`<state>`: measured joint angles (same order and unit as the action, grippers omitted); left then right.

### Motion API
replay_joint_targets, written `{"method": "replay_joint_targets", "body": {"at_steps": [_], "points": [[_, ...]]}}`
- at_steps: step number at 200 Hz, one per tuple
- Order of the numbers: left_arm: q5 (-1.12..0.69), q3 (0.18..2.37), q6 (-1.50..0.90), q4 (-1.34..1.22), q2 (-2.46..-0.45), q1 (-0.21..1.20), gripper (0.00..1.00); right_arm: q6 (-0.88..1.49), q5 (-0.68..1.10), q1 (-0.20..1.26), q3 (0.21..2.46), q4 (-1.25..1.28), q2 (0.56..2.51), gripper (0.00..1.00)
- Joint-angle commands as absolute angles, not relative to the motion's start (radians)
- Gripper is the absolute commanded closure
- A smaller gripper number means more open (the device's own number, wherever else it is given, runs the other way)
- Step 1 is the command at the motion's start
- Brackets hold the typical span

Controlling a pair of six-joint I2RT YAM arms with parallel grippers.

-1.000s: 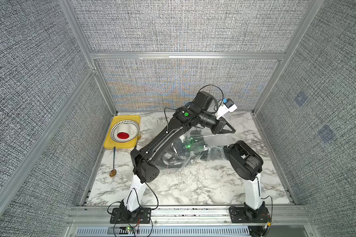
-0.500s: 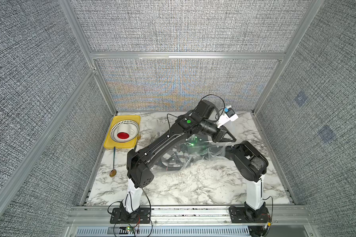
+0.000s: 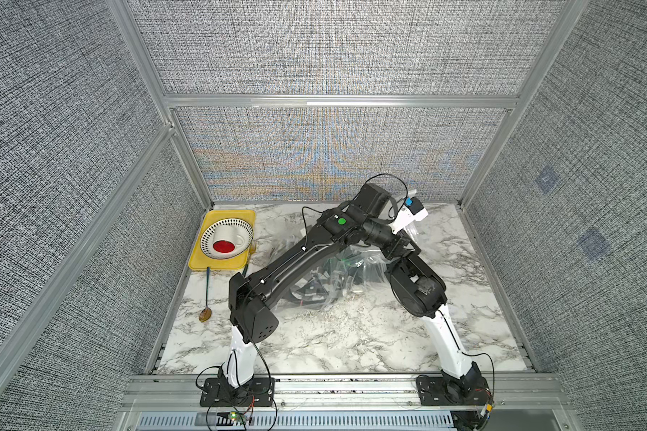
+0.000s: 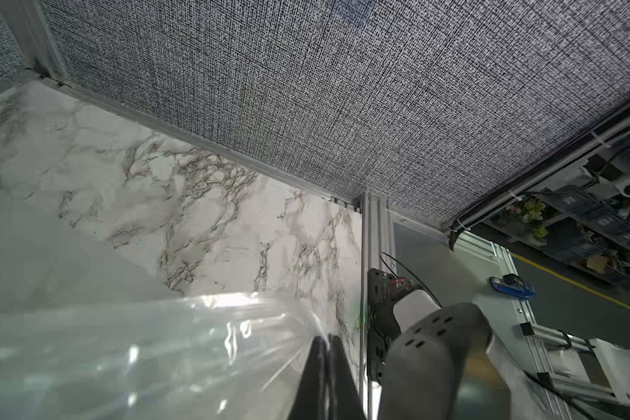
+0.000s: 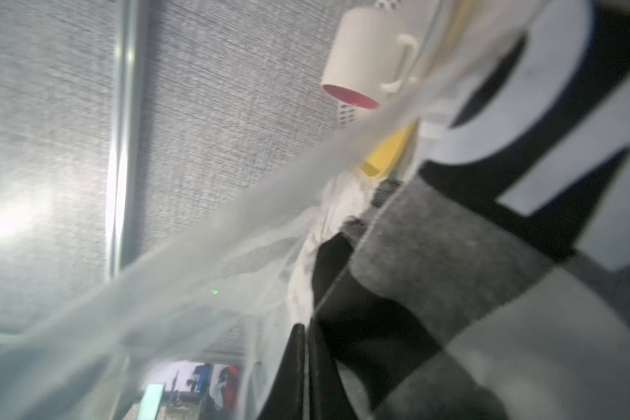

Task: Place the folded shirt into the vacuum bag
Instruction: Place the shirt in the vacuum bag.

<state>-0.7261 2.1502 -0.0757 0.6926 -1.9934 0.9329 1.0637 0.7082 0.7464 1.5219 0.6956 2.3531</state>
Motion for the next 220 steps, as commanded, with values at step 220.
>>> {"method": "replay_joint_targets", "body": {"at_steps": [220], "points": [[-0.882, 2.097, -0.041, 0.639, -1.980, 0.988, 1.00, 1.154, 0.602, 0.661, 1.555, 0.737, 2.415, 0.69]]}}
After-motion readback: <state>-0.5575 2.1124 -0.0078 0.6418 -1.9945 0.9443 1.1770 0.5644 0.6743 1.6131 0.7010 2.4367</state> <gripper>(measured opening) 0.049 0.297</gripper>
